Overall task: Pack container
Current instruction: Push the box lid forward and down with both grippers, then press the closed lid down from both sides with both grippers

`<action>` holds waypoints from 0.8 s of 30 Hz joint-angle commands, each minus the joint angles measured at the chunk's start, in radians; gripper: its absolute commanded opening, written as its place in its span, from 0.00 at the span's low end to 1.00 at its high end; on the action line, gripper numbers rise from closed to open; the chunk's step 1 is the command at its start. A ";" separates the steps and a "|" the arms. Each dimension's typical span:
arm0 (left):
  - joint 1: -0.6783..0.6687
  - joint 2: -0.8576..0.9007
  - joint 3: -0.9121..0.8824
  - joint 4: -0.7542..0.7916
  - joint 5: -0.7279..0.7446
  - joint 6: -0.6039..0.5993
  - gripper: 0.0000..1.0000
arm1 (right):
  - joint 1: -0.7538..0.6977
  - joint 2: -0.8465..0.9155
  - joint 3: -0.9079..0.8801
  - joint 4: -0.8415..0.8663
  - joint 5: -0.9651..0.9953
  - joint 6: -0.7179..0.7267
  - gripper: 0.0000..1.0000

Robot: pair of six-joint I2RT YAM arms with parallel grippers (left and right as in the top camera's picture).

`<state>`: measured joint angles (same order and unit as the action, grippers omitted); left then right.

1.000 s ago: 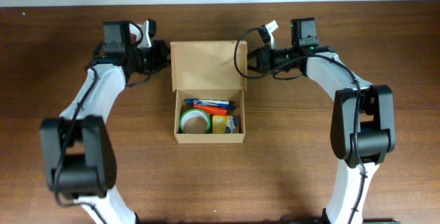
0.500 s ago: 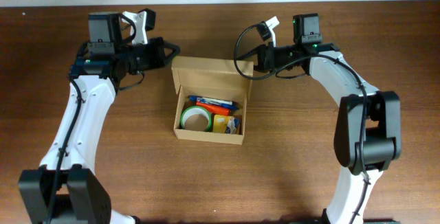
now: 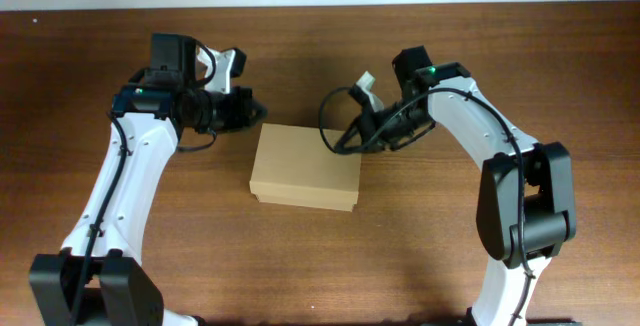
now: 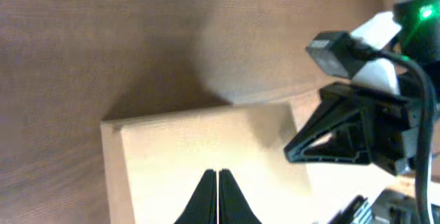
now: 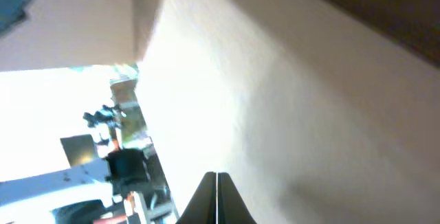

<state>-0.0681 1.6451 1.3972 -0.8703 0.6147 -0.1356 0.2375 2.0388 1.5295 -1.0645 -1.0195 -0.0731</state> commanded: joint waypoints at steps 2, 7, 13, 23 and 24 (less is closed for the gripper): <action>-0.006 -0.026 0.012 -0.073 -0.081 0.045 0.02 | 0.001 -0.080 0.008 -0.075 0.139 -0.109 0.04; -0.024 -0.061 0.012 -0.109 -0.082 0.063 0.02 | 0.002 -0.198 0.008 -0.139 0.244 -0.114 0.04; -0.069 -0.169 0.010 -0.174 -0.156 0.081 0.02 | 0.005 -0.402 0.008 -0.206 0.363 -0.114 0.04; -0.142 -0.285 -0.073 -0.183 -0.171 0.088 0.02 | 0.005 -0.561 -0.100 -0.217 0.362 -0.114 0.04; -0.142 -0.289 -0.097 -0.171 -0.171 0.088 0.02 | 0.005 -0.567 -0.141 -0.195 0.362 -0.109 0.04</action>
<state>-0.2085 1.3693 1.3594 -1.0542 0.4599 -0.0673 0.2375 1.4815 1.4673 -1.2819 -0.6762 -0.1722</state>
